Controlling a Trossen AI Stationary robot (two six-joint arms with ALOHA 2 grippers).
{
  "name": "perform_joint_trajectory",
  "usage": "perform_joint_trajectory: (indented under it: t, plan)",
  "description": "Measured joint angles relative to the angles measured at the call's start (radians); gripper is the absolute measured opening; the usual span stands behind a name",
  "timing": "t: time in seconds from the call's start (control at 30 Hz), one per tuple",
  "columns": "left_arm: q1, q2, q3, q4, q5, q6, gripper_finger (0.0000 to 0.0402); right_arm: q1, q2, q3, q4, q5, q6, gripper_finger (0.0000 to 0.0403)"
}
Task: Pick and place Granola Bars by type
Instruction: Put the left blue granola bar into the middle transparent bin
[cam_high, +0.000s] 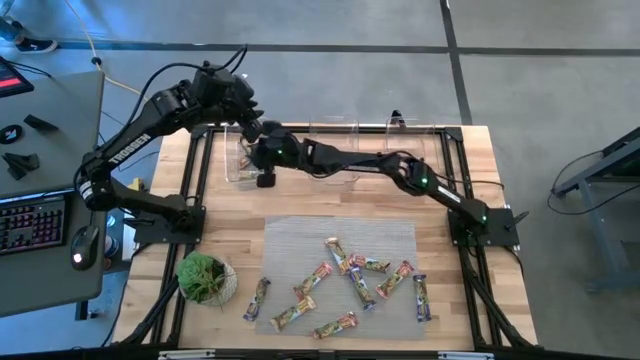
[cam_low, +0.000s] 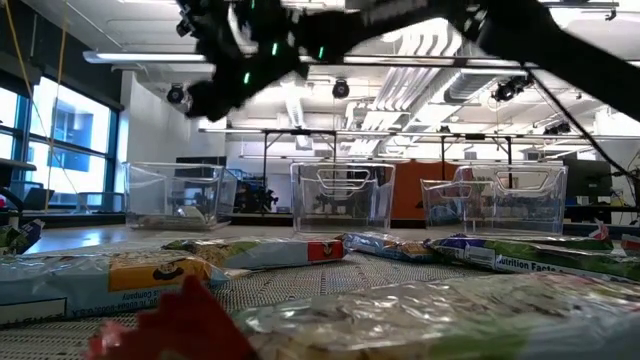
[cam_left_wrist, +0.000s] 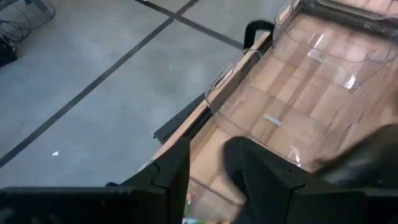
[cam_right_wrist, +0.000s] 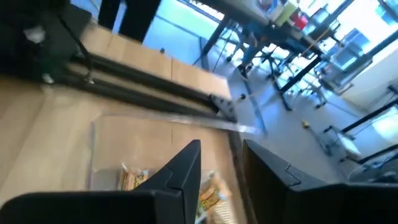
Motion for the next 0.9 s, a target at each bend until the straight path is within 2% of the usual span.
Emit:
perform_joint_trajectory:
  t: [0.13, 0.3, 0.4, 0.47, 0.6, 0.7, 0.8, 0.9]
  plan:
    - [0.0, -0.001, -0.001, -0.041, 0.048, 0.002, 0.0135, 0.048, -0.135, 0.001, -0.256, 0.073, -0.071, 0.0103]
    - [-0.007, -0.001, -0.006, -0.118, 0.241, 0.024, 0.0135, 0.104, -0.313, 0.001, -0.55, 0.202, -0.065, 0.0101]
    - [-0.066, -0.001, -0.034, -0.148, 0.338, 0.075, 0.0135, 0.122, -0.42, 0.003, -0.694, 0.258, 0.01, 0.0101]
    - [-0.123, -0.007, -0.066, -0.164, 0.374, 0.107, 0.0135, 0.121, -0.487, 0.003, -0.795, 0.259, 0.092, 0.0101]
    - [-0.306, -0.012, -0.154, -0.113, 0.372, 0.115, 0.0135, 0.107, -0.587, 0.003, -1.006, 0.192, 0.3, 0.0101]
    - [-0.447, -0.009, -0.239, 0.035, 0.324, 0.05, 0.0135, 0.107, -0.644, -0.039, -1.106, 0.174, 0.414, 0.01]
    - [-0.557, 0.0, -0.318, 0.156, 0.285, 0.041, 0.0135, 0.13, -0.706, -0.164, -1.119, 0.18, 0.472, 0.01]
    - [-0.624, 0.021, -0.375, 0.214, 0.28, 0.043, 0.0135, 0.165, -0.773, -0.346, -1.052, 0.172, 0.504, 0.01]
